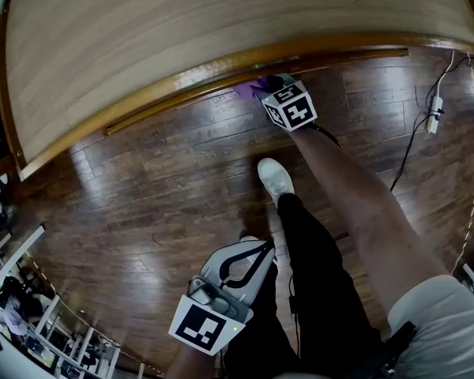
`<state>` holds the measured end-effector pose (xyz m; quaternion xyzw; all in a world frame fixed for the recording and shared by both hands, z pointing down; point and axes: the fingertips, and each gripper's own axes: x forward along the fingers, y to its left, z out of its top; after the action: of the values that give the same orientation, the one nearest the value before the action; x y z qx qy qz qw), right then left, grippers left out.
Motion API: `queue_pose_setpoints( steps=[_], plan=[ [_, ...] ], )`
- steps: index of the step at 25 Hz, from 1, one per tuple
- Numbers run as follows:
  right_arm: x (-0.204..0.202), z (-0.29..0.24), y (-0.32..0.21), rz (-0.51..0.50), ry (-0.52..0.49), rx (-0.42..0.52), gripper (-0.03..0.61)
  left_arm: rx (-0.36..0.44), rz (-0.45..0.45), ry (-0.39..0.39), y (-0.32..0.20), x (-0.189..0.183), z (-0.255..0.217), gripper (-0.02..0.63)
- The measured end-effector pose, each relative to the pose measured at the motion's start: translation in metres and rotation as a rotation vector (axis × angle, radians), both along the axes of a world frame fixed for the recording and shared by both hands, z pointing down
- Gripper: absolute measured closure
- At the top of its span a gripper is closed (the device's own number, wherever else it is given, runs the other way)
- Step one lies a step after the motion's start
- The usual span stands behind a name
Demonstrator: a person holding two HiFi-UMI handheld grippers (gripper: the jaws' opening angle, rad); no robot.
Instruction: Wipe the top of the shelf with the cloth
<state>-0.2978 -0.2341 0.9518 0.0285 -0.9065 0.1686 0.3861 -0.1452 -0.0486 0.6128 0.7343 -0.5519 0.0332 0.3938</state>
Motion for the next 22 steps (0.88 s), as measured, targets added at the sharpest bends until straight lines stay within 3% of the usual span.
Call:
queue_pose_setpoints(
  steps=[13, 22],
  plan=[
    [0.148, 0.012, -0.157, 0.235, 0.156, 0.125, 0.489, 0.033, 0.167, -0.001, -0.055, 0.017, 0.008, 0.597],
    [0.209, 0.001, -0.214, 0.325, 0.272, 0.238, 0.489, 0.036, 0.173, 0.004, -0.055, 0.017, 0.010, 0.597]
  ],
)
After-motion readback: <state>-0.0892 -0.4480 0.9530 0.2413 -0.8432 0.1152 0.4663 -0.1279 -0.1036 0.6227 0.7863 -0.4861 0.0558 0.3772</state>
